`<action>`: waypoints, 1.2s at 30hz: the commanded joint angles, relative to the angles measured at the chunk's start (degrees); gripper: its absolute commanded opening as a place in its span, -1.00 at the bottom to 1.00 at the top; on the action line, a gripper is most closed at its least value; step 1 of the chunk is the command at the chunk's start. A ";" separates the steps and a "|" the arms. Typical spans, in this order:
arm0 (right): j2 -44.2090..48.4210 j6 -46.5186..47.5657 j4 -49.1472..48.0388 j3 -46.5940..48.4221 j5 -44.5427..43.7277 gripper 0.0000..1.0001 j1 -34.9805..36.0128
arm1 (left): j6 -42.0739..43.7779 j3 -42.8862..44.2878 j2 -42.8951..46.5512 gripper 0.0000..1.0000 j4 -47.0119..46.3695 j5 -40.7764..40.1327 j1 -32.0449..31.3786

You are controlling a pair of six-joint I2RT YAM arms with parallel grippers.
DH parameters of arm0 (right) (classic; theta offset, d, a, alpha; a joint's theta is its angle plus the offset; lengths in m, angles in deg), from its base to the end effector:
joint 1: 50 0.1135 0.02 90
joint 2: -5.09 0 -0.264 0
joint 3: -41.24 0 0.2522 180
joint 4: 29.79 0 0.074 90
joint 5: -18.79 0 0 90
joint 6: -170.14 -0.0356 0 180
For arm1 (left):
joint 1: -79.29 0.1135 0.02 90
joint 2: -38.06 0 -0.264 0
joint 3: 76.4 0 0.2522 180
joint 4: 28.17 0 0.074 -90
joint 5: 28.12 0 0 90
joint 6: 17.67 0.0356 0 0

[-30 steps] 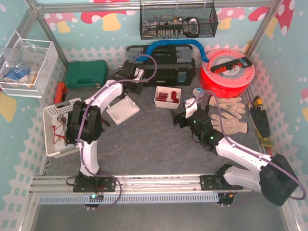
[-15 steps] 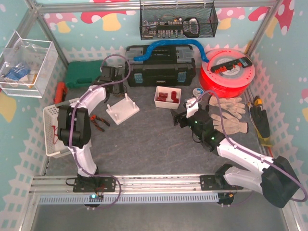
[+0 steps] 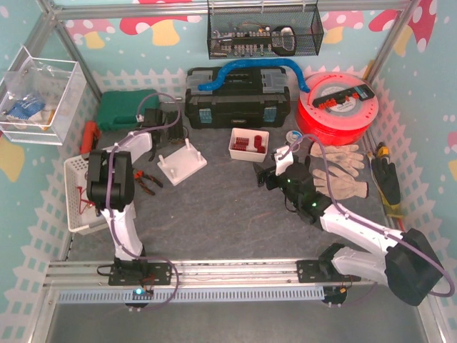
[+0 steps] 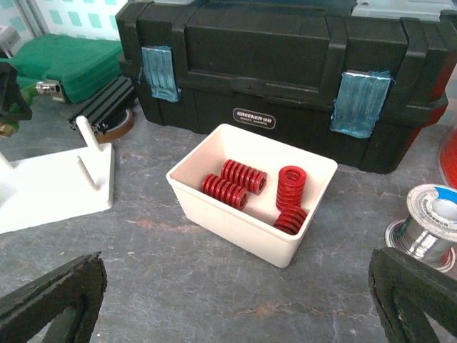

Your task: Install the large spring

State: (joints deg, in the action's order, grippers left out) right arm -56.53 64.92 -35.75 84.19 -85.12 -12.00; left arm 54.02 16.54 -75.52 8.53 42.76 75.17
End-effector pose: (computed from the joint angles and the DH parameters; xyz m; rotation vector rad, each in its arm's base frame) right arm 0.1939 0.1406 0.2412 -0.1833 1.7990 0.4483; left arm 0.4195 -0.0185 0.1759 -0.4326 2.4738 0.2714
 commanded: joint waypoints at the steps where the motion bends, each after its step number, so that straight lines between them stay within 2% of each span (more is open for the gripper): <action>1: -1.27 -0.31 1.05 0.72 -2.04 0.99 0.50 | -2.24 -0.46 -0.68 -0.54 -1.10 -0.41 0.55; 5: -1.44 -2.02 1.59 0.99 -5.09 0.99 0.50 | -3.28 -1.21 0.41 -0.29 -1.14 -1.02 0.71; 8: -2.67 -6.01 4.57 2.66 -10.47 0.99 0.51 | -4.44 -2.36 2.58 -0.15 -1.14 -1.24 0.70; 13: -5.64 -6.38 8.93 5.33 -10.67 0.98 0.43 | -6.78 -6.14 8.05 0.00 -2.58 2.02 0.12; 19: -10.89 -7.80 14.57 12.14 -10.96 0.81 -0.15 | -8.08 -11.06 17.85 0.11 -5.65 3.03 -3.79; 21: -13.27 -8.61 16.12 15.28 -10.11 0.73 -0.39 | -7.97 -13.30 21.81 0.16 -7.96 4.76 -5.67; 24: -17.55 -9.72 16.83 19.44 -9.55 0.49 -0.78 | -8.27 -17.00 27.73 0.30 -11.48 6.10 -8.58; 26: -21.09 -10.84 17.65 22.76 -10.37 0.32 -1.34 | -8.22 -20.82 31.51 0.35 -16.20 10.00 -10.55; 28: -24.34 -12.01 17.77 25.26 -10.84 0.19 -2.03 | -8.69 -25.08 34.98 0.52 -21.31 14.56 -12.65; 29: -25.71 -12.68 17.31 26.05 -11.37 0.14 -2.27 | -8.88 -27.11 36.36 0.66 -23.65 16.80 -13.59; 30: -26.94 -13.23 16.70 26.58 -11.60 0.08 -2.64 | -9.46 -28.88 37.65 0.92 -25.79 17.91 -14.59; 31: -28.29 -13.81 16.17 27.20 -11.49 0.03 -3.04 | -9.87 -30.82 39.05 0.97 -28.19 18.67 -15.57; 36: -35.31 -14.35 16.55 32.38 -9.11 -0.12 -5.30 | -8.97 -39.65 43.41 0.98 -37.50 15.06 -21.99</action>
State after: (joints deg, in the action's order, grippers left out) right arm -87.83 52.15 -19.91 112.59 -94.98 -15.94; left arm 45.06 -18.04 -34.84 -18.88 58.00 57.03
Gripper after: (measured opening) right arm 0.454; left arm 0.990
